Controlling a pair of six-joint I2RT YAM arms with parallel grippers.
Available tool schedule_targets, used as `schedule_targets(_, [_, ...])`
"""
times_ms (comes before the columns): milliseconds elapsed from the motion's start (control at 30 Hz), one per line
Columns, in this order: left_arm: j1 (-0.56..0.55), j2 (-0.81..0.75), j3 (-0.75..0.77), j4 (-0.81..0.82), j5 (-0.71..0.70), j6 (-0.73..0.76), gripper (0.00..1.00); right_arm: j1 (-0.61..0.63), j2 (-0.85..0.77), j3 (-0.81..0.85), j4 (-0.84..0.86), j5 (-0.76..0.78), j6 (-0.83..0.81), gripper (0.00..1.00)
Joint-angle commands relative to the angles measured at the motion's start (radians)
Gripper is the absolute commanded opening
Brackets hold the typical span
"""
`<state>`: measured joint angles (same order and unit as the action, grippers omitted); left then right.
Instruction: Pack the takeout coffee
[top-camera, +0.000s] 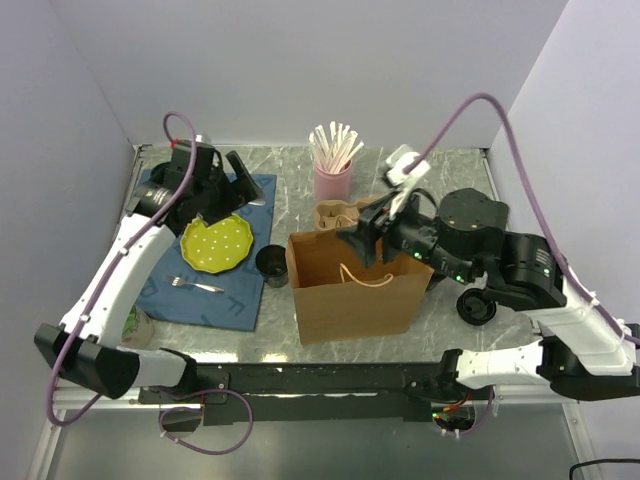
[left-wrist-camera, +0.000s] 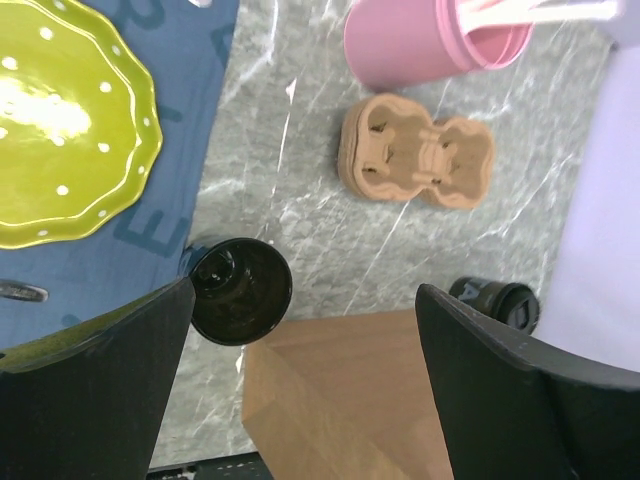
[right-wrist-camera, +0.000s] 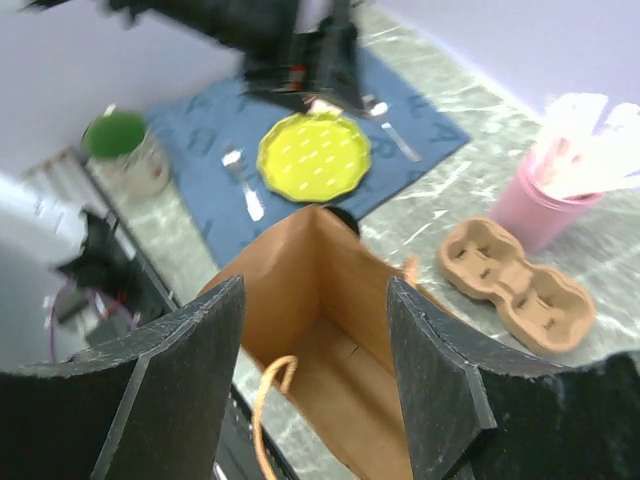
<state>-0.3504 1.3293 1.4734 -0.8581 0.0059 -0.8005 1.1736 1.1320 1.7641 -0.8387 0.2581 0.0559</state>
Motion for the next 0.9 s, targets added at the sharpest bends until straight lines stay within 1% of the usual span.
schedule_targets(0, [0.008,-0.108,0.065,-0.035,-0.073,-0.057,0.99,0.004,-0.066,-0.017,0.069,0.197,0.073,0.66])
schedule_targets(67, [0.010,-0.122,0.062,-0.033,-0.066,-0.060,0.98,0.003,-0.075,-0.026,0.035,0.288,0.088,0.66])
schedule_targets(100, [0.010,-0.131,0.059,-0.030,-0.032,-0.057,0.98,-0.003,-0.077,-0.031,0.017,0.370,0.119,0.67])
schedule_targets(167, [0.011,-0.134,0.054,-0.036,-0.011,-0.054,0.99,-0.025,-0.084,-0.037,-0.005,0.404,0.137,0.67])
schedule_targets(200, [0.010,-0.134,0.050,-0.032,0.017,-0.045,0.99,-0.057,-0.086,-0.044,-0.025,0.418,0.151,0.67])
schedule_targets(300, [0.010,-0.125,0.045,-0.030,0.120,-0.023,0.95,-0.141,-0.090,-0.046,-0.051,0.380,0.168,0.66])
schedule_targets(333, [0.008,-0.117,0.050,-0.038,0.187,-0.011,0.94,-0.220,-0.081,-0.034,-0.075,0.312,0.185,0.65])
schedule_targets(400, [-0.005,-0.096,0.070,-0.076,0.215,0.009,0.91,-0.285,-0.066,0.006,-0.140,0.264,0.215,0.65])
schedule_targets(433, [-0.033,-0.093,0.074,-0.087,0.218,0.012,0.91,-0.325,-0.061,0.008,-0.148,0.248,0.213,0.65])
schedule_targets(500, [-0.073,-0.094,0.087,-0.111,0.207,-0.003,0.90,-0.348,-0.060,0.002,-0.161,0.244,0.197,0.65])
schedule_targets(533, [-0.126,-0.096,0.087,-0.120,0.203,-0.012,0.90,-0.360,-0.058,0.001,-0.178,0.237,0.200,0.65])
schedule_targets(600, [-0.179,-0.099,0.087,-0.134,0.183,-0.048,0.89,-0.391,-0.058,-0.002,-0.192,0.233,0.211,0.65])
schedule_targets(633, [-0.224,-0.102,0.085,-0.153,0.168,-0.060,0.88,-0.399,-0.058,-0.003,-0.201,0.233,0.216,0.65])
schedule_targets(733, [-0.292,-0.140,0.052,-0.135,0.144,-0.123,0.86,-0.420,-0.052,-0.012,-0.218,0.231,0.229,0.65])
schedule_targets(867, [-0.325,-0.189,0.002,-0.117,0.157,-0.148,0.83,-0.449,-0.031,-0.031,-0.237,0.208,0.243,0.65])
